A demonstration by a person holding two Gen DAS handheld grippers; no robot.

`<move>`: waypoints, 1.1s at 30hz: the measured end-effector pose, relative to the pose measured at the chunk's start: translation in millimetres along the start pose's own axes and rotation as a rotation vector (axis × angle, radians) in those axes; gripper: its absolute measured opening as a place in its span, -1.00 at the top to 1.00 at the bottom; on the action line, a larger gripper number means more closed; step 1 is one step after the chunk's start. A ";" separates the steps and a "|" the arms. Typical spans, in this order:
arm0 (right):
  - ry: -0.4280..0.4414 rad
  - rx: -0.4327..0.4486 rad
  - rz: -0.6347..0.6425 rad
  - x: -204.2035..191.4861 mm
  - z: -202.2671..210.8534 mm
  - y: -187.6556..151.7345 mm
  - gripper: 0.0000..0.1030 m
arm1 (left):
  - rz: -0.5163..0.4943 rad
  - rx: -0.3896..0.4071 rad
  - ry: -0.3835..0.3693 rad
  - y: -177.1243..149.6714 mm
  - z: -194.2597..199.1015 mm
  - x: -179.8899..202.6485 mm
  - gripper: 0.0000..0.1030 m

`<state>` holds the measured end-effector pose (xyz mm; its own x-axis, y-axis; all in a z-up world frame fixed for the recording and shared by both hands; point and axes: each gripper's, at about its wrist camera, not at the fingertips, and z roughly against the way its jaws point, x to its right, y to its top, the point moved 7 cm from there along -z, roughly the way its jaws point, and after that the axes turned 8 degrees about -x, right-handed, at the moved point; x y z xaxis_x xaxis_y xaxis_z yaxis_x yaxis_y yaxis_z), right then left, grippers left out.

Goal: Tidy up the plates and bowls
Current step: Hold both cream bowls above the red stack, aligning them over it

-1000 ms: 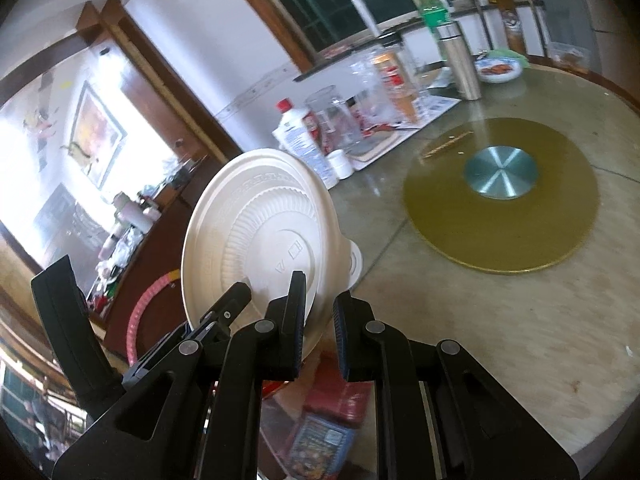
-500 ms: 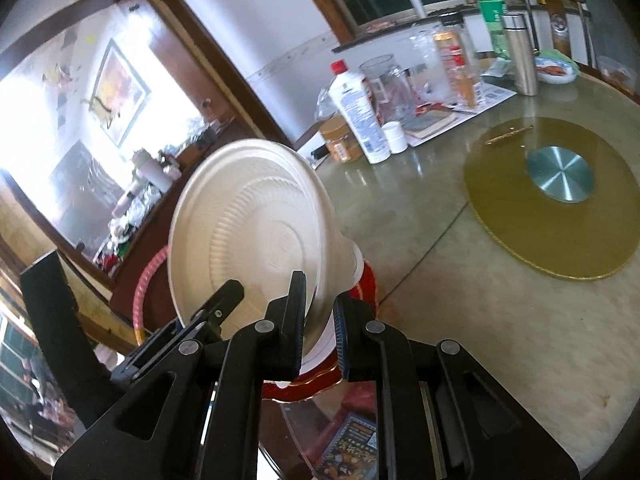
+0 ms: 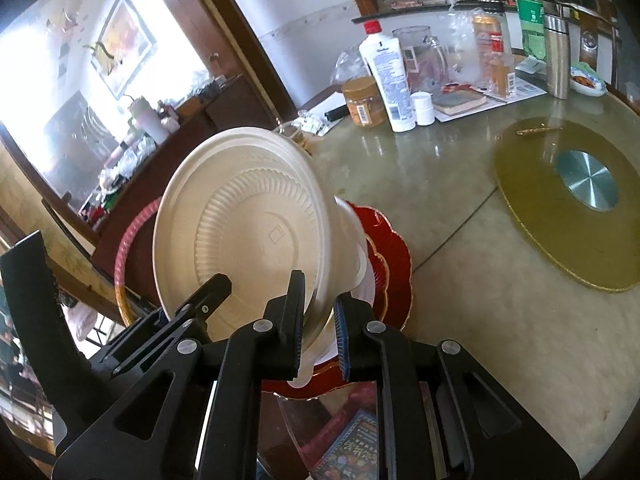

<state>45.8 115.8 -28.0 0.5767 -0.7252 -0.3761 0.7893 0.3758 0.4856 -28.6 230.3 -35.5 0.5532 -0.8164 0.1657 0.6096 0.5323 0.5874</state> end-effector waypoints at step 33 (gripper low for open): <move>-0.009 -0.056 0.006 2.1 -15.7 -2.5 0.73 | -0.064 -0.039 0.042 -2.4 -13.1 -1.3 0.54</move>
<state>48.3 122.4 -42.4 0.5795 -0.7281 -0.3662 0.7967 0.4115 0.4427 -23.3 233.0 -47.5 0.5355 -0.8391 0.0951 0.6652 0.4885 0.5646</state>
